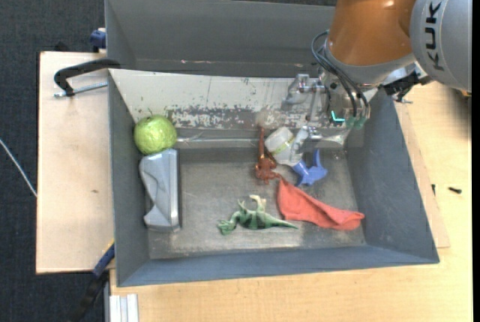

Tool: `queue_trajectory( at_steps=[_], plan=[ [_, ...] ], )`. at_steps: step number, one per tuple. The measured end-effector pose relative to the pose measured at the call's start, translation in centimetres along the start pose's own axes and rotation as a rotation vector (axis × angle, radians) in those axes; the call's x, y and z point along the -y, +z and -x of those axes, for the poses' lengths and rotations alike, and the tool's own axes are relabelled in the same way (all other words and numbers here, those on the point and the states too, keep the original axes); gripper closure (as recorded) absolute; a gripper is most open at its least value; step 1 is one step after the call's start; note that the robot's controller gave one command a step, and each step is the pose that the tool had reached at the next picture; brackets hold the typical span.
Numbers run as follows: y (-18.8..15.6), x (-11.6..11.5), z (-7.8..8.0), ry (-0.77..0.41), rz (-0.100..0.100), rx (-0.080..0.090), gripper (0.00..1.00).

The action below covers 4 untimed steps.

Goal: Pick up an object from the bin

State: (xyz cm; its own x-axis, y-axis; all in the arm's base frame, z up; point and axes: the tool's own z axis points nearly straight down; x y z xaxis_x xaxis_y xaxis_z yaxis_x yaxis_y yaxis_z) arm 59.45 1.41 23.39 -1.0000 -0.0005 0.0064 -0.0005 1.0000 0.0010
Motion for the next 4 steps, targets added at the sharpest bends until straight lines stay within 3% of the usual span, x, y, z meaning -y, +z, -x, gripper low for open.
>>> queue_trajectory(
  at_steps=[1,2,3,4],
  plan=[
    [-0.5,0.0,0.1,0.000,0.000,0.009,0.00],
    [4.7,2.1,-0.9,0.108,0.001,0.011,0.00],
    [7.0,5.4,-1.5,0.044,0.000,0.005,0.00],
    [8.6,6.5,-1.0,0.298,0.001,0.007,0.00]
  ],
)
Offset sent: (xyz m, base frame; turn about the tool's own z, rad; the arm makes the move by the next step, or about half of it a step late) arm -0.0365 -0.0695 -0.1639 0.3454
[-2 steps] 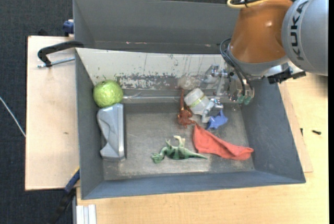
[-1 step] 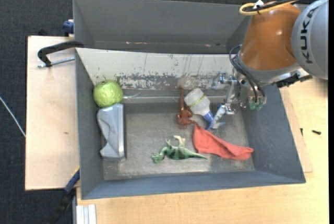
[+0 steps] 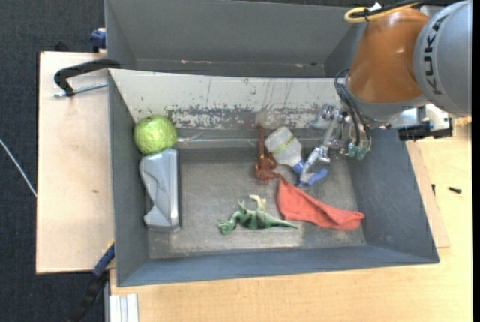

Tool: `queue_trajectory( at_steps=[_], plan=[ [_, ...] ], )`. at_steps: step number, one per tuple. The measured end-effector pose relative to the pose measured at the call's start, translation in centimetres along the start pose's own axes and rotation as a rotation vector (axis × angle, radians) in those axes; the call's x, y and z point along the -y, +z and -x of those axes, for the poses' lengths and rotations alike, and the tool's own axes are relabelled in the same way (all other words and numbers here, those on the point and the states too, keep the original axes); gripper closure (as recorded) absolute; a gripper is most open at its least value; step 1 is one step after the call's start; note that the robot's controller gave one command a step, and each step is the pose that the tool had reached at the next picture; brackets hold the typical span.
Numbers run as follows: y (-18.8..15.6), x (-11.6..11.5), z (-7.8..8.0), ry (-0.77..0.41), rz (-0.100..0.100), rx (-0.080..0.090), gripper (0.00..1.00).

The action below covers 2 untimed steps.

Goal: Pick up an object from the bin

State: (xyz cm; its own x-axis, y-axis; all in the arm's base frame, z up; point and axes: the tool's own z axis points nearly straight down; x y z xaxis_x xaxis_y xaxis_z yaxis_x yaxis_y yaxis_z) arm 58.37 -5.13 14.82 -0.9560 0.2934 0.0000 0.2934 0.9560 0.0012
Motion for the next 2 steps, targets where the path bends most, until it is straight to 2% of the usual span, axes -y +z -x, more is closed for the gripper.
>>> queue_trajectory(
  at_steps=[1,2],
  plan=[
    [3.7,-0.4,0.7,0.127,0.000,0.001,0.00],
    [7.1,-0.8,0.7,0.359,0.000,-0.007,1.00]
  ],
)
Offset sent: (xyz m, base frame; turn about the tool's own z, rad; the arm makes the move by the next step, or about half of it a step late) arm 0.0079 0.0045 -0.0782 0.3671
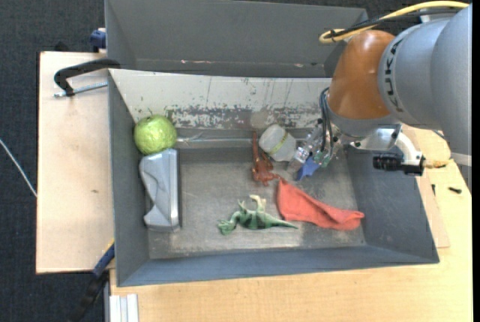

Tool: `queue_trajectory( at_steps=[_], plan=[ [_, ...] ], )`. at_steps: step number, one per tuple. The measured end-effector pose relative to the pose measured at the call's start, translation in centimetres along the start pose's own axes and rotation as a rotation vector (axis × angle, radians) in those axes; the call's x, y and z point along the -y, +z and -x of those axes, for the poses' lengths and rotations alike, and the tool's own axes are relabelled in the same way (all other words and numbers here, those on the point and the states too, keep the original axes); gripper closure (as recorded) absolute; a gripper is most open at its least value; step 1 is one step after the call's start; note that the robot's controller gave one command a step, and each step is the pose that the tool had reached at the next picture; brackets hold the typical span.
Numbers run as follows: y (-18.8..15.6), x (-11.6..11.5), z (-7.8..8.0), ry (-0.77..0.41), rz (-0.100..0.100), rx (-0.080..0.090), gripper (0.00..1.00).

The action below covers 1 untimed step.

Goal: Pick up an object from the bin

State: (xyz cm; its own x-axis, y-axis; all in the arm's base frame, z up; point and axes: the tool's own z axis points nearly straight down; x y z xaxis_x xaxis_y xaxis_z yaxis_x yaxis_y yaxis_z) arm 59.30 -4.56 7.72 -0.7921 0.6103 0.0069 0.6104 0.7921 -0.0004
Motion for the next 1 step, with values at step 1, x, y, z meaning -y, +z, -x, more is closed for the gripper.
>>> queue_trajectory(
  at_steps=[1],
  plan=[
    [0.01,0.00,0.03,0.003,0.000,0.000,1.00]
  ],
)
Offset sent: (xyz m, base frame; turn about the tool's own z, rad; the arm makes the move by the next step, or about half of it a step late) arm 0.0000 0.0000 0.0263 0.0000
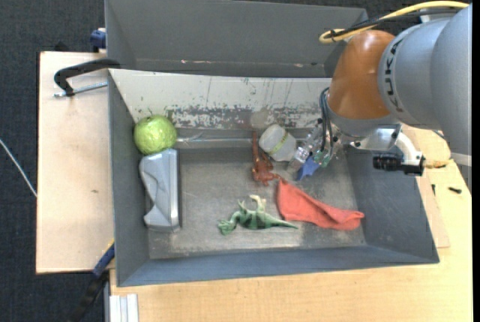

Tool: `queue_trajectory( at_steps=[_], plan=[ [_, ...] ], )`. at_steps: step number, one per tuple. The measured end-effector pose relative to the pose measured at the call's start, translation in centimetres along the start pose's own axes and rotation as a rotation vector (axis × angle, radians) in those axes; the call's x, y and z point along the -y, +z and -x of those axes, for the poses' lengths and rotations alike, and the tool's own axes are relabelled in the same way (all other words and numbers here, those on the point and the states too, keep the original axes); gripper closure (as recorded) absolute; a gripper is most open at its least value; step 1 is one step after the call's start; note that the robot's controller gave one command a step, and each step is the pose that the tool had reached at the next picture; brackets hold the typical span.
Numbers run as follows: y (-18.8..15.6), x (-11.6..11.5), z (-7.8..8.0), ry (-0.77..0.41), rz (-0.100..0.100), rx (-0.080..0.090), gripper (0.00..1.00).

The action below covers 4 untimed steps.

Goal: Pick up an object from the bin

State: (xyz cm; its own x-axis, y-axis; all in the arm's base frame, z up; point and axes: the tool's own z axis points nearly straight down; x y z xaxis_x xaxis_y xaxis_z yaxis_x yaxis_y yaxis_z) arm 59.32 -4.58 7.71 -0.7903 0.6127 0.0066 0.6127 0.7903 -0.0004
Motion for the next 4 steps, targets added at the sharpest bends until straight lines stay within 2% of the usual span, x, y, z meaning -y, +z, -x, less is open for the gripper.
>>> queue_trajectory(
  at_steps=[2,4],
  plan=[
    [-0.8,0.1,-0.2,-0.002,0.000,0.002,1.00],
    [-4.1,0.1,-0.2,-0.001,0.001,0.006,1.00]
  ],
)
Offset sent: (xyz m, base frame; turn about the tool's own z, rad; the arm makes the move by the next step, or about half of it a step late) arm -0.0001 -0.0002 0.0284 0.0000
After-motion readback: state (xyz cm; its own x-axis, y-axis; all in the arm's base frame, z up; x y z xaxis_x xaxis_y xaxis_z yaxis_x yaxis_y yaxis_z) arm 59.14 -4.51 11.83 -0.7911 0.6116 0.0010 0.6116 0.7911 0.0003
